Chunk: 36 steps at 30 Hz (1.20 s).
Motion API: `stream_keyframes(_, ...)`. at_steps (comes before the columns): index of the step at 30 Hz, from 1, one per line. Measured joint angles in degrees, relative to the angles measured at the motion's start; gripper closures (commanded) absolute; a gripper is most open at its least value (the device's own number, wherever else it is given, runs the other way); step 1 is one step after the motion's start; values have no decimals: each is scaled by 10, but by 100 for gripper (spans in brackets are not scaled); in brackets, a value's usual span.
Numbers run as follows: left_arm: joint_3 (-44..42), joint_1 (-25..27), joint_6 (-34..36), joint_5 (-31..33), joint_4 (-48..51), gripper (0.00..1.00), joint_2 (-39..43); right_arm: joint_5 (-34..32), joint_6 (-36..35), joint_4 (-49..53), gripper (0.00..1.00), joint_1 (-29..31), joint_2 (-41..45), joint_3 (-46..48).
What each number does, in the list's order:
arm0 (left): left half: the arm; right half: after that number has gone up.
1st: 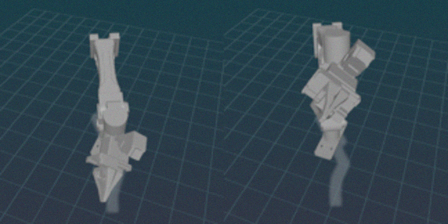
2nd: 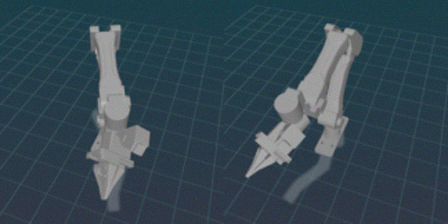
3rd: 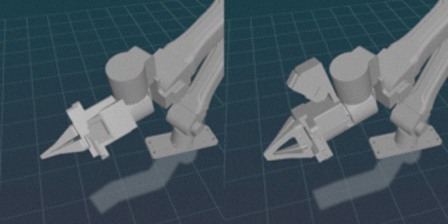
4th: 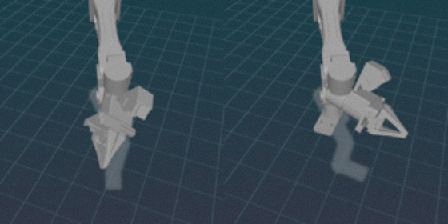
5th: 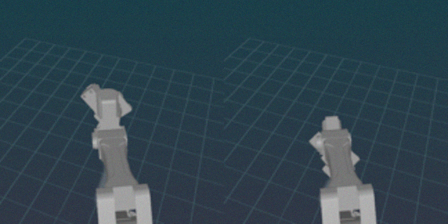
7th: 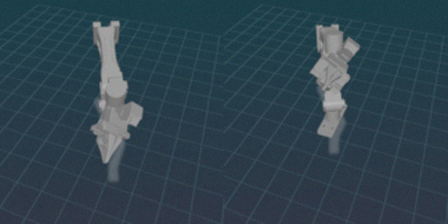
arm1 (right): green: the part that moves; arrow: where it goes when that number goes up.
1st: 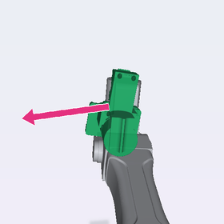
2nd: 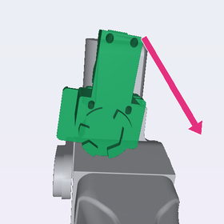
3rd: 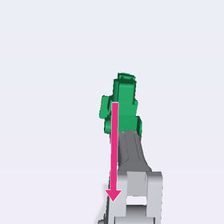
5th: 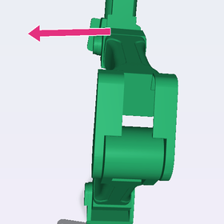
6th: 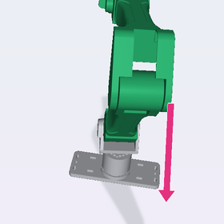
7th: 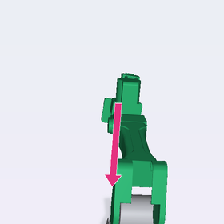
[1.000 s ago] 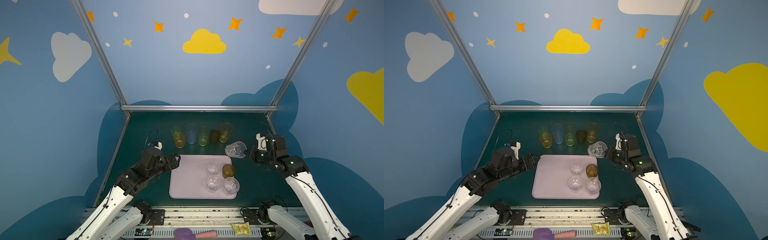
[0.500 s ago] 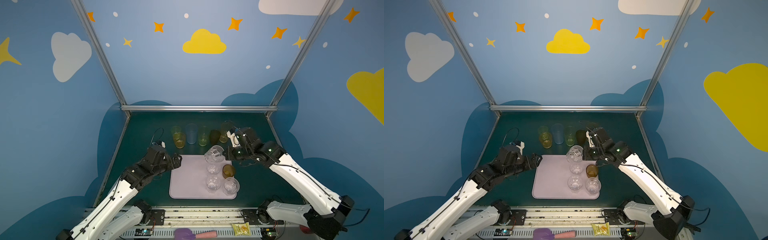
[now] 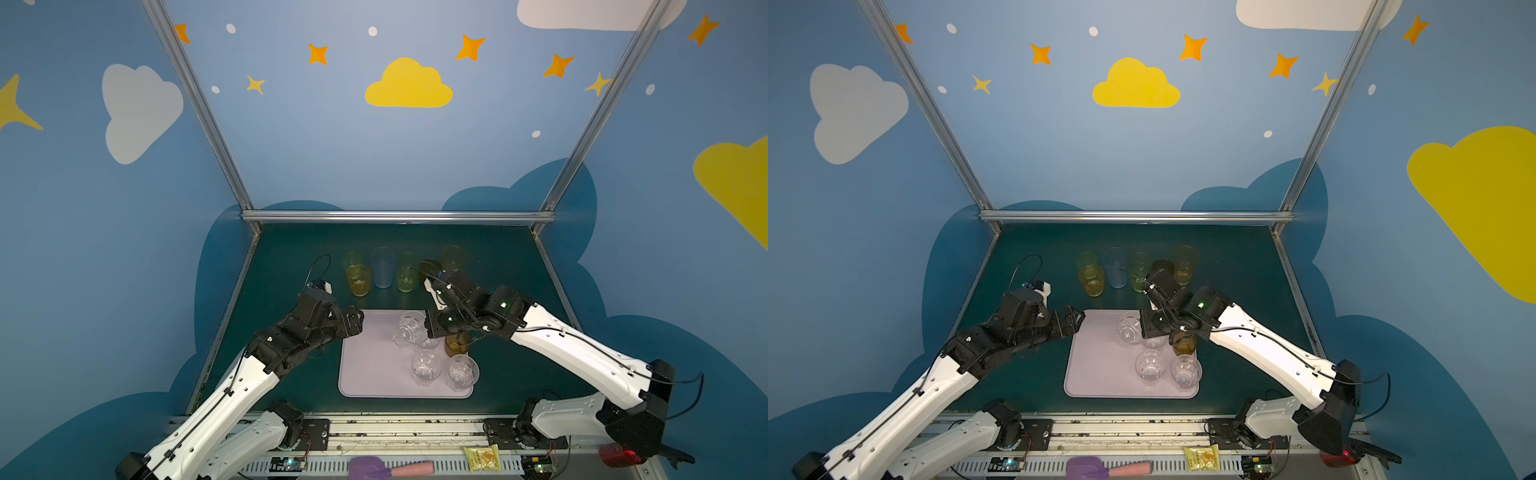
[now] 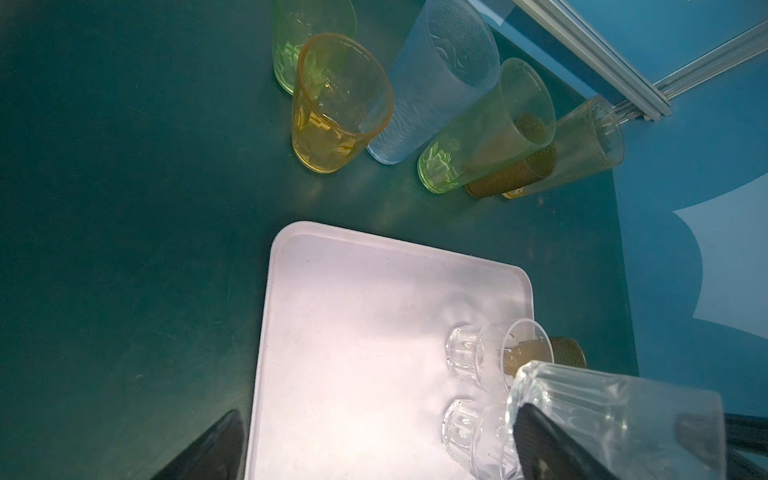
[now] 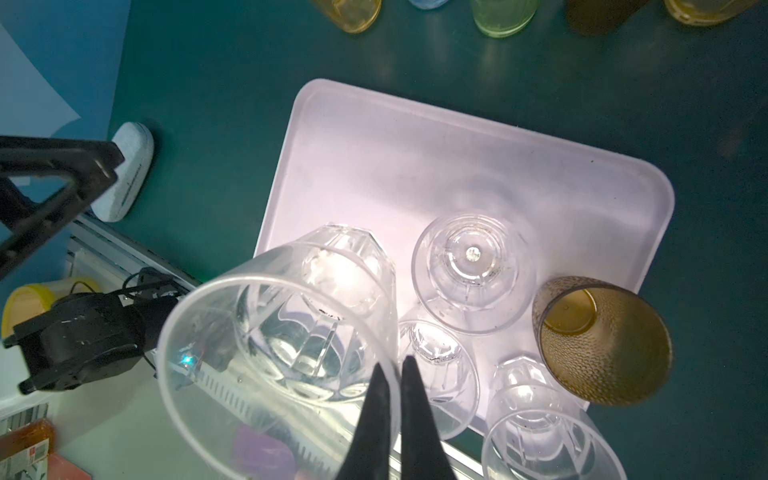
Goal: Place the glasses into the tray
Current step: 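Carry the clear glass with the right gripper over the tray's nearer edge, then lower the clear glass onto the tray beside the other clear glasses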
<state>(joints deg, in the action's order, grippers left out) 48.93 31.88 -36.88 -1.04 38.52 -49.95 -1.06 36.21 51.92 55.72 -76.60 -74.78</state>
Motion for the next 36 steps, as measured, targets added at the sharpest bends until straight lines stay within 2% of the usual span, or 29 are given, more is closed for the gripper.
stream_keyframes(14, 0, 0, 0, 7, -2, 0, 0, -15, 16, 3, 100, 50, -40, 0)
stream_keyframes(26, -1, -2, 0, 18, -2, 0, 9, -11, 50, -35, 100, 94, -76, 8)
stream_keyframes(36, -1, -4, 0, 21, -2, 0, 14, -11, 74, -55, 100, 115, -97, 43)
